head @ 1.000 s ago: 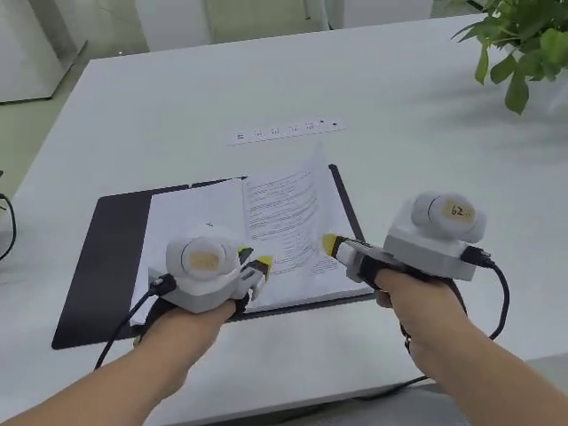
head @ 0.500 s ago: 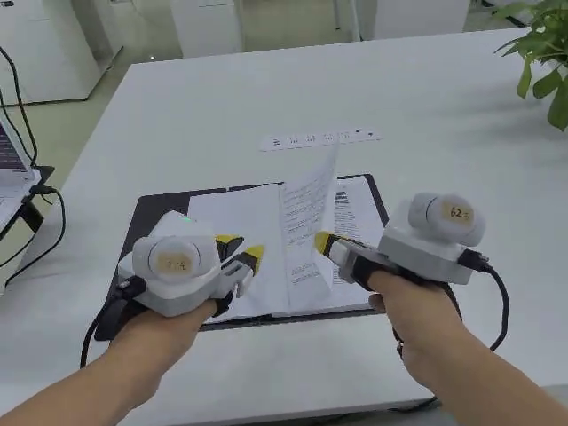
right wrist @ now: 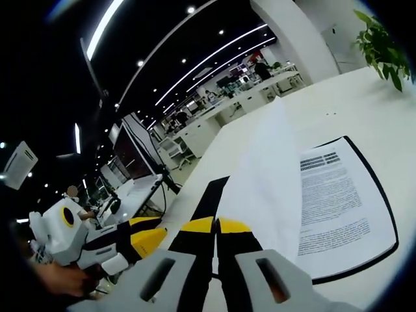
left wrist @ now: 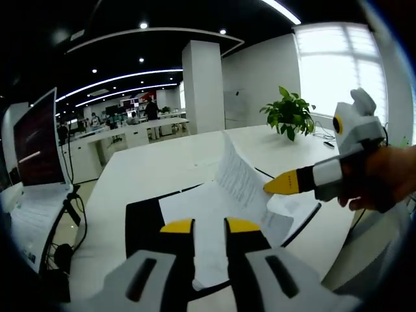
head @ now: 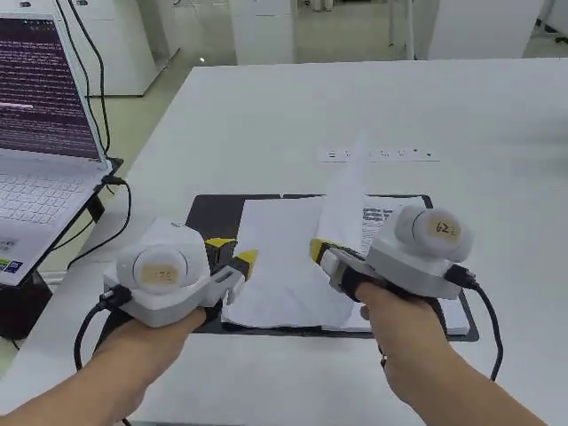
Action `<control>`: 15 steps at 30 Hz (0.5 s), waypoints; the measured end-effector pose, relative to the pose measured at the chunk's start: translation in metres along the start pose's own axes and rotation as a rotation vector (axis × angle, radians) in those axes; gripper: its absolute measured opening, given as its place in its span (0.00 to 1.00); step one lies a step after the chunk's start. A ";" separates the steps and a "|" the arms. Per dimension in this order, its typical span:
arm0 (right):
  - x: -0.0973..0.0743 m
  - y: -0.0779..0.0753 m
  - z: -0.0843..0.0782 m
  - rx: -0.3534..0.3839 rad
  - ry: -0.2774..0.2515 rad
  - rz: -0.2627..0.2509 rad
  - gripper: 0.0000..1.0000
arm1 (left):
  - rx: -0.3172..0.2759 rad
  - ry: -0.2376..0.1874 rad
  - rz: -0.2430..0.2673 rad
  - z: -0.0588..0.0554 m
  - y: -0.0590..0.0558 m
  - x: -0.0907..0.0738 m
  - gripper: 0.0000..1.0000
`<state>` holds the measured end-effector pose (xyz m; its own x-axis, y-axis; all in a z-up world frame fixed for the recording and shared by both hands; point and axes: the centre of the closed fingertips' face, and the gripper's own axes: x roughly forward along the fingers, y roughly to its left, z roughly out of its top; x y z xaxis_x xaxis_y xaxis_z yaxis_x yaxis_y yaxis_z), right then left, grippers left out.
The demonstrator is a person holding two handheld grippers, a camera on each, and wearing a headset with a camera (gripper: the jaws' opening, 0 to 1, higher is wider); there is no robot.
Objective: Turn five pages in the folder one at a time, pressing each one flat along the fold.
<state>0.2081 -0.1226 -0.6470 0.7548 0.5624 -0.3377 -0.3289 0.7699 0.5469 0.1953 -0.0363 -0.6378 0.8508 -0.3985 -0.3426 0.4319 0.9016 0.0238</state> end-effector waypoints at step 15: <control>0.031 0.032 -0.033 -0.094 0.095 0.020 0.00 | -0.058 -0.012 0.041 -0.014 0.029 -0.017 0.15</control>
<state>0.2027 -0.0703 -0.6649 0.6920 0.6005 -0.4006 -0.3987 0.7806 0.4813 0.1892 -0.0009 -0.6447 0.8708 -0.3631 -0.3316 0.3791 0.9252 -0.0176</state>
